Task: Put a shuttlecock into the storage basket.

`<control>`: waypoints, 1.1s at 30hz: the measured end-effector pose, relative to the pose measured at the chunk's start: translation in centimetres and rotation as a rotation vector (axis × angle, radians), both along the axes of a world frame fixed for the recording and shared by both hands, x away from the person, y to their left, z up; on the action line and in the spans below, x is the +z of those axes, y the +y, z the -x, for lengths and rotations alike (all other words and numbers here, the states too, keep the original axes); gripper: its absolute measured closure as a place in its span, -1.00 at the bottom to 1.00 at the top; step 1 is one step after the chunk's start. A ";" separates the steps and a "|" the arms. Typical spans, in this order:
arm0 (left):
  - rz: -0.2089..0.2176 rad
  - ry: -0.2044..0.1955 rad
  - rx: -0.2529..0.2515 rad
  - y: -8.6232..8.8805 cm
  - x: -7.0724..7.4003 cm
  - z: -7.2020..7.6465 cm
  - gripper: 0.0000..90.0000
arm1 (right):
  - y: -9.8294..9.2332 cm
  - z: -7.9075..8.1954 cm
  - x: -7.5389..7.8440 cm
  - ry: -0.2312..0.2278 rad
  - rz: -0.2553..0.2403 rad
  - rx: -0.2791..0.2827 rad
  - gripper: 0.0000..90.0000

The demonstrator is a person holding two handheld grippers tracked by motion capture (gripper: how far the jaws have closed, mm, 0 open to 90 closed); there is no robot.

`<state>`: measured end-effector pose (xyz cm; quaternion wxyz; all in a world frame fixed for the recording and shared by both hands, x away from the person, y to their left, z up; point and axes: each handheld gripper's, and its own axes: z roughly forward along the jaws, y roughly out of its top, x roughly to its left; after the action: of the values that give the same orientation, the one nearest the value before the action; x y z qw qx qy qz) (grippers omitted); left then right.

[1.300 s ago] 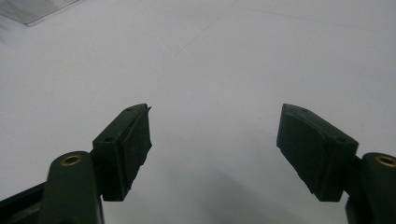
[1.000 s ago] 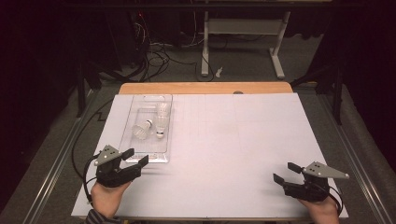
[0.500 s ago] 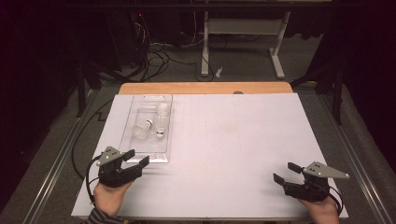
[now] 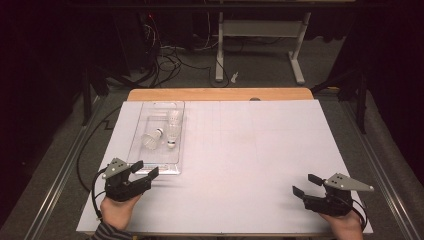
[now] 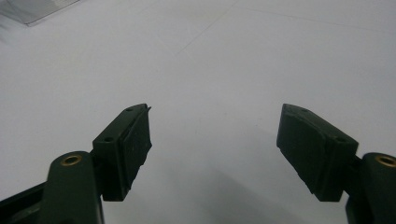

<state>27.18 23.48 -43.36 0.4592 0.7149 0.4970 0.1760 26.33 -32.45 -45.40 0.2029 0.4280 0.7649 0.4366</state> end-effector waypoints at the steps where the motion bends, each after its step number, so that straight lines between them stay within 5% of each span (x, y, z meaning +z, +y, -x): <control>1: -0.001 0.003 -0.001 -0.1 -0.1 0.0 -0.21 | 0.0 0.0 0.0 0.000 0.000 0.000 -0.41; 33: -0.021 -0.013 -0.033 -0.3 -0.8 1.5 -0.21 | -0.2 0.0 0.0 0.000 -0.002 -0.008 -0.41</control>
<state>25.70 23.18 -44.14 0.4579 0.7267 0.4802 0.1779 26.34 -32.62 -45.39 0.2042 0.4315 0.7625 0.4367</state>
